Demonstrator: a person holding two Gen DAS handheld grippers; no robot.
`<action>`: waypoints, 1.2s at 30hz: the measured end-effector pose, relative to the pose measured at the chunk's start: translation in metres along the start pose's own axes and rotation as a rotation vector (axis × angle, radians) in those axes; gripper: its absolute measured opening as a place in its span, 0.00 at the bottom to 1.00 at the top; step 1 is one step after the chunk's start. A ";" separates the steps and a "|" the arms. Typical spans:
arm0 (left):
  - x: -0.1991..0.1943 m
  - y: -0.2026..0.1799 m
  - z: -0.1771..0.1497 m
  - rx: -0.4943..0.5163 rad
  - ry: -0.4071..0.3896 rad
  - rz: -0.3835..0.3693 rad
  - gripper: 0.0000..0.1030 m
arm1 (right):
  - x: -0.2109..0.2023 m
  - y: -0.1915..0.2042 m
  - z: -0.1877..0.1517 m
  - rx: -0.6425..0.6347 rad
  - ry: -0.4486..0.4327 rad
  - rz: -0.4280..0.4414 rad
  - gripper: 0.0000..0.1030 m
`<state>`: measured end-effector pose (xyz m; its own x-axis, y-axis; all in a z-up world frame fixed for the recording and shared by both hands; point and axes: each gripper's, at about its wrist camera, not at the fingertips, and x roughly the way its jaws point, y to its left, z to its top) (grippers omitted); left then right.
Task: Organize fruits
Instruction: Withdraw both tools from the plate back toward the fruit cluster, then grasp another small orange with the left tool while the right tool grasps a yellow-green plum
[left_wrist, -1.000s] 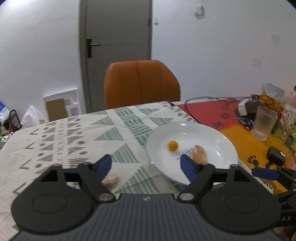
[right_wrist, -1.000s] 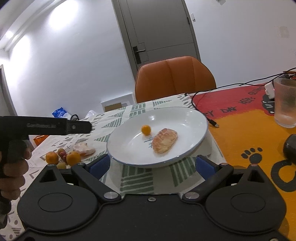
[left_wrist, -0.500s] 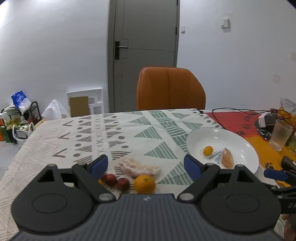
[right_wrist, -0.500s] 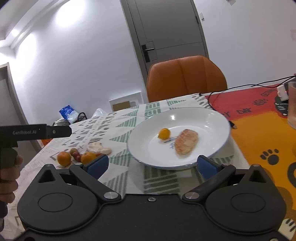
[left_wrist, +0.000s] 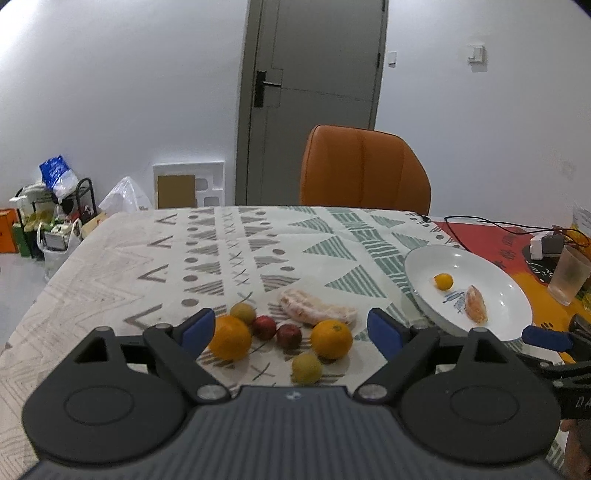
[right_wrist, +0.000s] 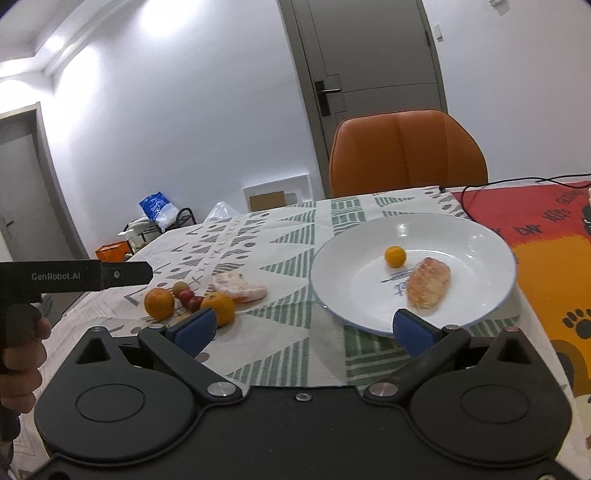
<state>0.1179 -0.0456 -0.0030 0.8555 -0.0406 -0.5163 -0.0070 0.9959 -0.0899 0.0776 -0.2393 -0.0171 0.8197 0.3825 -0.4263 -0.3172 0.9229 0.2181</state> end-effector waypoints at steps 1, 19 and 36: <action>0.000 0.003 -0.002 -0.010 0.003 -0.004 0.86 | 0.001 0.002 0.000 -0.004 0.001 0.001 1.00; 0.009 0.033 -0.036 -0.092 0.063 -0.041 0.65 | 0.027 0.030 -0.004 -0.038 0.080 0.073 0.77; 0.024 0.049 -0.054 -0.131 0.133 -0.077 0.22 | 0.057 0.055 -0.009 -0.082 0.141 0.116 0.70</action>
<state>0.1099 -0.0020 -0.0653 0.7805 -0.1349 -0.6104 -0.0190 0.9709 -0.2388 0.1030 -0.1667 -0.0374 0.7025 0.4831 -0.5227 -0.4476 0.8708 0.2033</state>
